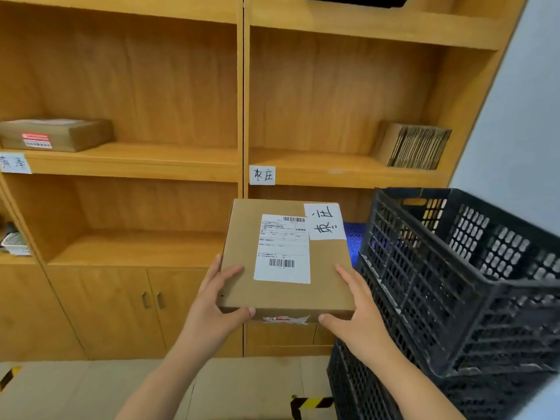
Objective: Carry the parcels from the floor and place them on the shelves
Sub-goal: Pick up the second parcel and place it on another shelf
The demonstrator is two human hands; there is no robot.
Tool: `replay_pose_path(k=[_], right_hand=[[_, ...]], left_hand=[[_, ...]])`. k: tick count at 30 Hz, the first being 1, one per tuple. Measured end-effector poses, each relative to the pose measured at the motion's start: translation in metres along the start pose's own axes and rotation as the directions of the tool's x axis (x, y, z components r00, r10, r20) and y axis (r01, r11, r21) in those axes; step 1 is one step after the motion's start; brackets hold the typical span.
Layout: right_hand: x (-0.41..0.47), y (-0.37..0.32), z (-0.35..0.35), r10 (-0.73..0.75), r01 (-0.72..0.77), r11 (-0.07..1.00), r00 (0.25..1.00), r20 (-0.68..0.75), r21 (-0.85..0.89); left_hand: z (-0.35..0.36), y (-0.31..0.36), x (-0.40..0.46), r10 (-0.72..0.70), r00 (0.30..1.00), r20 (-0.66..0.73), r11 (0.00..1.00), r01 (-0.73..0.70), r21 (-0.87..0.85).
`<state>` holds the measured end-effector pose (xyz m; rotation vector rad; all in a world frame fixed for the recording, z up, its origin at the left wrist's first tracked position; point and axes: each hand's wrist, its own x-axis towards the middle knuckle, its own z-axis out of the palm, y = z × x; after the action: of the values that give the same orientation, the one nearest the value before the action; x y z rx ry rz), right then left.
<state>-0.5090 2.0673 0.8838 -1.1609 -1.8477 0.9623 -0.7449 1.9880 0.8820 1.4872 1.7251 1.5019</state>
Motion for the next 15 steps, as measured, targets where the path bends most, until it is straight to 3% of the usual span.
replay_pose_path(k=[15], right_hand=[[0.248, 0.042, -0.057, -0.145, 0.145, 0.989, 0.988, 0.046, 0.02]], left_hand=[[0.092, -0.003, 0.212, 0.044, 0.986, -0.164, 0.998, -0.037, 0.041]])
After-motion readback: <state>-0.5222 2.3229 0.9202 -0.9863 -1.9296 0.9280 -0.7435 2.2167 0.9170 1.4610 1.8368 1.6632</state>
